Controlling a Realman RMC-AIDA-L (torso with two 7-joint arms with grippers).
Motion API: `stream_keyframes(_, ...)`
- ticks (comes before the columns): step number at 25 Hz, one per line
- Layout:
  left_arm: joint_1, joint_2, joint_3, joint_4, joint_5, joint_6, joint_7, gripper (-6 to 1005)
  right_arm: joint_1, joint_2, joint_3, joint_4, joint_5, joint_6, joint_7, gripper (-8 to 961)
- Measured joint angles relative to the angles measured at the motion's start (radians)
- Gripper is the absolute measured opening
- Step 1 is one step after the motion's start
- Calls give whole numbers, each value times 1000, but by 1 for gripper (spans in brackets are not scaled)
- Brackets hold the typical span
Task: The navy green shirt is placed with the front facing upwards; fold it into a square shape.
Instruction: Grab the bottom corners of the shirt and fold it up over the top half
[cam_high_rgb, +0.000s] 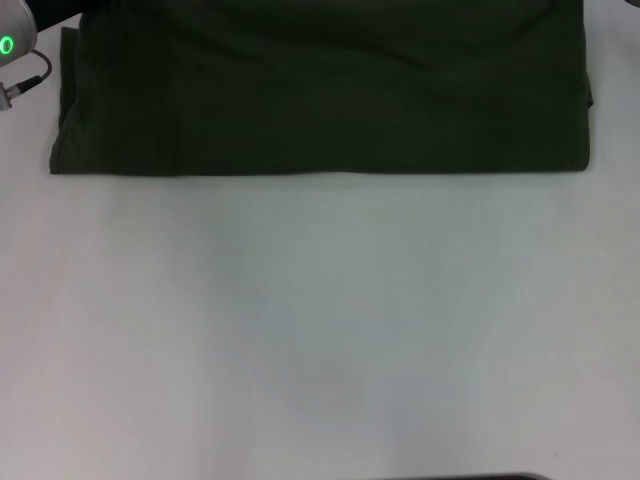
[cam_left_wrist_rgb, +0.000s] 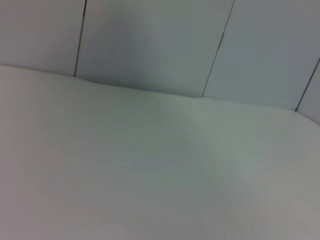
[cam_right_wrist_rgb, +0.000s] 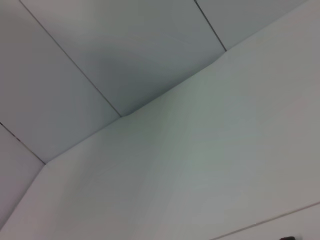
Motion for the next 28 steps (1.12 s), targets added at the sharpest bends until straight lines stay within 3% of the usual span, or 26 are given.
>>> stream_keyframes(13,-8,-14,0,-7,-43,-21,38,134,0,0,-19,2,0,27,0,83)
stream_keyframes(21,-3,-37,0,-18,-122,-45,153,141,13,3,-50,34,9,61,-61,88)
stream_keyframes(24,-5,-37,0,-32,-142,-73,170,143,14,7,-50,34,25,77,-64,160)
stream_keyframes(28,-5,-38,0,-38,-164,-95,184,323,8,7,-49,34,48,102,-63,257)
